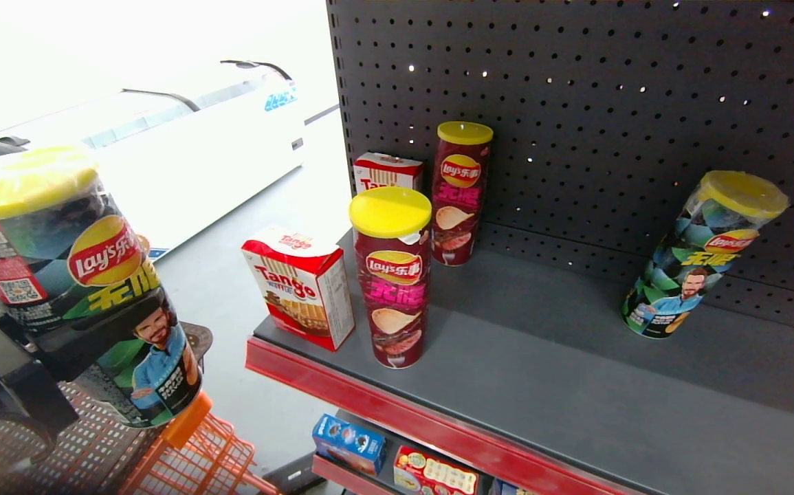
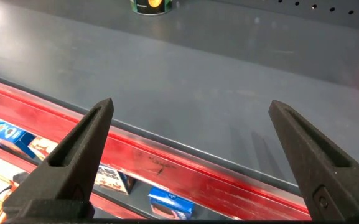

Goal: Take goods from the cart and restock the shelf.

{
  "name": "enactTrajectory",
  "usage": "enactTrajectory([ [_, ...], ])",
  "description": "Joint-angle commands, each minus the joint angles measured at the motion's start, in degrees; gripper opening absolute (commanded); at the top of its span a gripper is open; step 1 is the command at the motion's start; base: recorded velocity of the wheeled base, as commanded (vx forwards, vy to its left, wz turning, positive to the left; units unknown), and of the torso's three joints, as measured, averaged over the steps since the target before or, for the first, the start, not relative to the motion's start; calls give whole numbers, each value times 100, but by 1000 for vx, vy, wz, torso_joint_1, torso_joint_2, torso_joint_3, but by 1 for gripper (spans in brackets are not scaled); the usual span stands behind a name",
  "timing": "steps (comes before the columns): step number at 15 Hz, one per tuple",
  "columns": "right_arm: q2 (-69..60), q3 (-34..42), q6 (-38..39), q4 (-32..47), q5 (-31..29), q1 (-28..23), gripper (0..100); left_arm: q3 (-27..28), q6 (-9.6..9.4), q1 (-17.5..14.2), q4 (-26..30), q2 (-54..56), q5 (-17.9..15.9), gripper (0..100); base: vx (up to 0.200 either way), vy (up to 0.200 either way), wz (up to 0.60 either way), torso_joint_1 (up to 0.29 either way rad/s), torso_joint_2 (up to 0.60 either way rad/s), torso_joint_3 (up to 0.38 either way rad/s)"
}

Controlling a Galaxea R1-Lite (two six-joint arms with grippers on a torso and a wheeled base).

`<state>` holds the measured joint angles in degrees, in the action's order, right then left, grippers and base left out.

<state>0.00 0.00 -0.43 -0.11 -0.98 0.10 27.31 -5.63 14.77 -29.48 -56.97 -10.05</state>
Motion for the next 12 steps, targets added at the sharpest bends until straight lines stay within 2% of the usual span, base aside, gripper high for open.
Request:
enactTrajectory([
  [1,0,0,-1,-7,1,-1,100,20,27,263,-76,63,-6,0,0,0,0,0,0,0],
  [4,0,0,-1,-7,1,-1,100,-50,141,298,-172,-69,-59,0,0,0,0,0,0,0],
  [5,0,0,-1,-7,1,-1,100,-6,141,614,-181,-192,-77,0,0,0,0,0,0,0],
  [6,0,0,-1,-7,1,-1,100,3,141,790,-181,-236,-77,0,0,0,0,0,0,0],
  [7,0,0,-1,-7,1,-1,100,38,141,1177,-269,-359,-77,0,0,0,0,0,0,0],
  [8,0,0,-1,-7,1,-1,100,20,141,1300,-375,-464,-112,0,0,0,0,0,0,0],
  [9,0,0,-1,-7,1,-1,100,11,141,1353,-419,-500,-208,0,0,0,0,0,0,0],
  [10,0,0,-1,2,10,-1,100,3,124,1388,-454,-570,-560,0,0,0,0,0,0,0],
  [12,0,0,-1,-7,10,-1,100,47,115,1458,-462,-719,-701,0,0,0,0,0,0,0],
])
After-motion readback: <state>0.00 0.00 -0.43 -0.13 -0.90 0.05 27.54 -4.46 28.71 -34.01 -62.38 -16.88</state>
